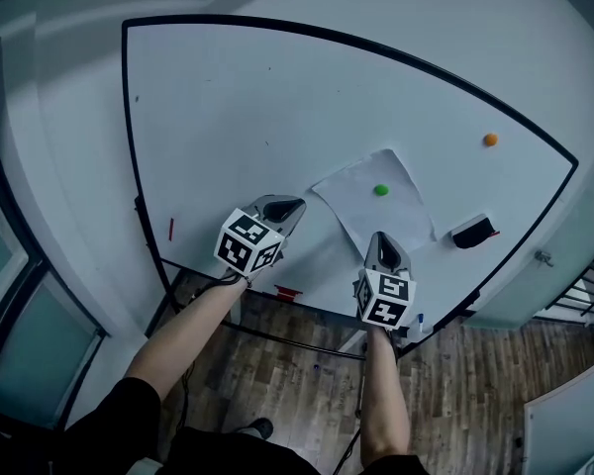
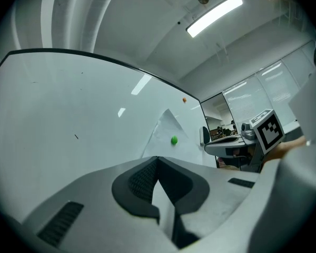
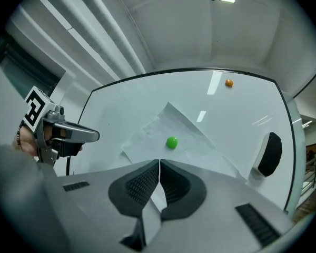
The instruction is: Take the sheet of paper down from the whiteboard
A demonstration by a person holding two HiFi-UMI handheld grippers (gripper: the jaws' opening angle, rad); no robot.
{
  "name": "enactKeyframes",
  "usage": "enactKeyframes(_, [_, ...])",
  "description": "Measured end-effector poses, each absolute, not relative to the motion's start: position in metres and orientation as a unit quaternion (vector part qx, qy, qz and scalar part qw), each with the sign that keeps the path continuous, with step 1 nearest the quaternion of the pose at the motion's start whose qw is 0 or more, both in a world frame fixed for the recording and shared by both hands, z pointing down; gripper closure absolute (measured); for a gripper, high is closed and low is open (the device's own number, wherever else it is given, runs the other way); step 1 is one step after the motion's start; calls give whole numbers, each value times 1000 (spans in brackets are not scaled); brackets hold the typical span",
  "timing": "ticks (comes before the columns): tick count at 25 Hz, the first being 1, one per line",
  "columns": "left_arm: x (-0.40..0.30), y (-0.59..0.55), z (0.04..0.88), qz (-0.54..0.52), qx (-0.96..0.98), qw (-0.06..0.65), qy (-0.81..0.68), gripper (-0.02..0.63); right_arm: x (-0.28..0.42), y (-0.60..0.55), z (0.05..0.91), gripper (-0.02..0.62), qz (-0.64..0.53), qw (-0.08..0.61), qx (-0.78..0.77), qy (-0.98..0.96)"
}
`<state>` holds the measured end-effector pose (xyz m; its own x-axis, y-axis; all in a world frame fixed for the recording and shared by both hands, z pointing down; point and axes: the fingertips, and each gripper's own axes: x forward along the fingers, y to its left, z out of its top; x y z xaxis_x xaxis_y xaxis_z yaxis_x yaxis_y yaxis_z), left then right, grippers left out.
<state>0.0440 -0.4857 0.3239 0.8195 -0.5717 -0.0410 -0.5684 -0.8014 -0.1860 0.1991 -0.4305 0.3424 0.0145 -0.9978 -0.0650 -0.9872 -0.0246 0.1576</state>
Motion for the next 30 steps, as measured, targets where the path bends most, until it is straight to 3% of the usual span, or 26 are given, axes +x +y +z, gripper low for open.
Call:
enactKeyframes(19, [79, -538, 317, -29, -952, 104, 286, 581, 223, -471, 333, 571, -81, 20, 716, -693])
enactKeyframes(22, [83, -546, 327, -46, -954, 97, 279, 489, 223, -477, 332, 571, -82, 19, 715, -694])
enactKeyframes(30, [97, -554, 337, -59, -961, 79, 257, 476, 220, -489, 331, 571, -80, 20, 711, -699])
